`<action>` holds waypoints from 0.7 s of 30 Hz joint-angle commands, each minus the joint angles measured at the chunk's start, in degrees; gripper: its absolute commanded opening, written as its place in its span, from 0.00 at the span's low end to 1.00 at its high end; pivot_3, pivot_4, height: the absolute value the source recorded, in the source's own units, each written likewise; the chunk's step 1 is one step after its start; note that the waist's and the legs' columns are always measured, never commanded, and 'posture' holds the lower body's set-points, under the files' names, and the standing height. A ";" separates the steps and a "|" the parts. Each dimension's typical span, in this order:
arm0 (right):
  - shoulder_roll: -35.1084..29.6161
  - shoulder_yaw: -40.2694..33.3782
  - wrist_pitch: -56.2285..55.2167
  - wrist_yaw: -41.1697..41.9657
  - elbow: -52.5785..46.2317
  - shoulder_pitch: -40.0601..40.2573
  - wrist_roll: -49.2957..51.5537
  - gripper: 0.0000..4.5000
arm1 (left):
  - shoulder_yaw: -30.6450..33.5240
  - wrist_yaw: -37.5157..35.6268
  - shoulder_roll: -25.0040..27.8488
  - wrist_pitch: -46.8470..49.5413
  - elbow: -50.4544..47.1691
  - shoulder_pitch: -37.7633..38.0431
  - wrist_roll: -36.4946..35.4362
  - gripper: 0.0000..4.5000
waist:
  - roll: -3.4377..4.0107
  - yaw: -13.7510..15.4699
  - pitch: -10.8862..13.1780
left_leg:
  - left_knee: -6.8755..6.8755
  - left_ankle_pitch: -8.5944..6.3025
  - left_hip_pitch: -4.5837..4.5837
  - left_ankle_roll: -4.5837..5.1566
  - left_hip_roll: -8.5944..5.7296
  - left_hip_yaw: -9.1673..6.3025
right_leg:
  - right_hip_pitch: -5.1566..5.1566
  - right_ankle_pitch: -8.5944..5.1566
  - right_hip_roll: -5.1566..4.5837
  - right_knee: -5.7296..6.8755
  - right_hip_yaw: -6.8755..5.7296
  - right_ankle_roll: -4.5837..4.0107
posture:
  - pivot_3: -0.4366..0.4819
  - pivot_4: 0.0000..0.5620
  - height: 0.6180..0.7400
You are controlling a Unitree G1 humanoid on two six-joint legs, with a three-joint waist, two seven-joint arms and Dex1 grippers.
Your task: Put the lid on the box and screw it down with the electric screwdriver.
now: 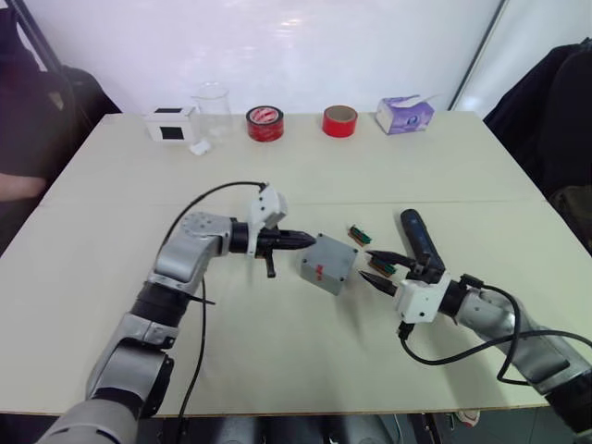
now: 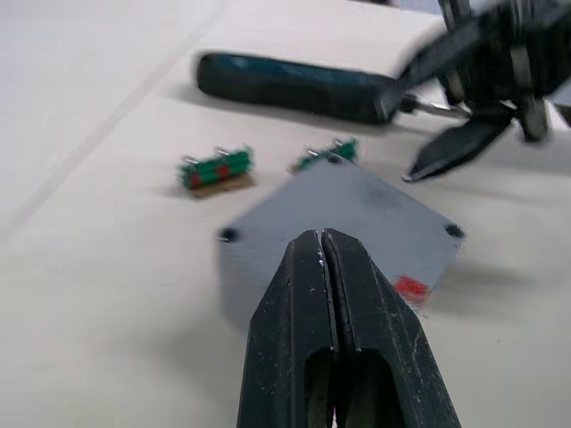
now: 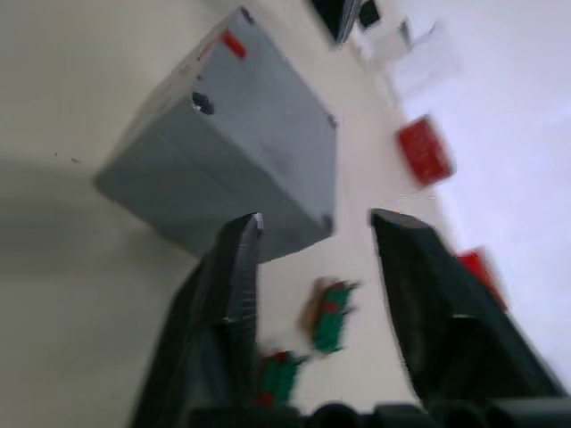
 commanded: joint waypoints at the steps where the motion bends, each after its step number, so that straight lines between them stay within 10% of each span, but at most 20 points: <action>1: 1.98 -2.97 15.24 4.04 -7.74 0.19 7.60 0.03 | 2.65 2.06 2.07 0.52 -2.39 1.15 -0.36 0.00 | 0.00 -0.14 0.00 | 0.00 0.00 -0.01 0.00 0.00 0.00 | -0.02 0.00 -0.01 0.00 0.00 0.00 | 0.48 0.27 1.00; 21: 11.46 1.40 35.40 11.88 -10.85 -6.39 3.51 0.01 | -6.19 3.33 -0.27 -5.14 -0.79 6.54 6.93 0.00 | -0.02 -0.12 0.01 | -0.05 -0.02 -0.15 0.04 -0.02 -0.01 | -0.20 0.00 0.05 -0.02 -0.05 0.00 | 0.48 0.27 1.00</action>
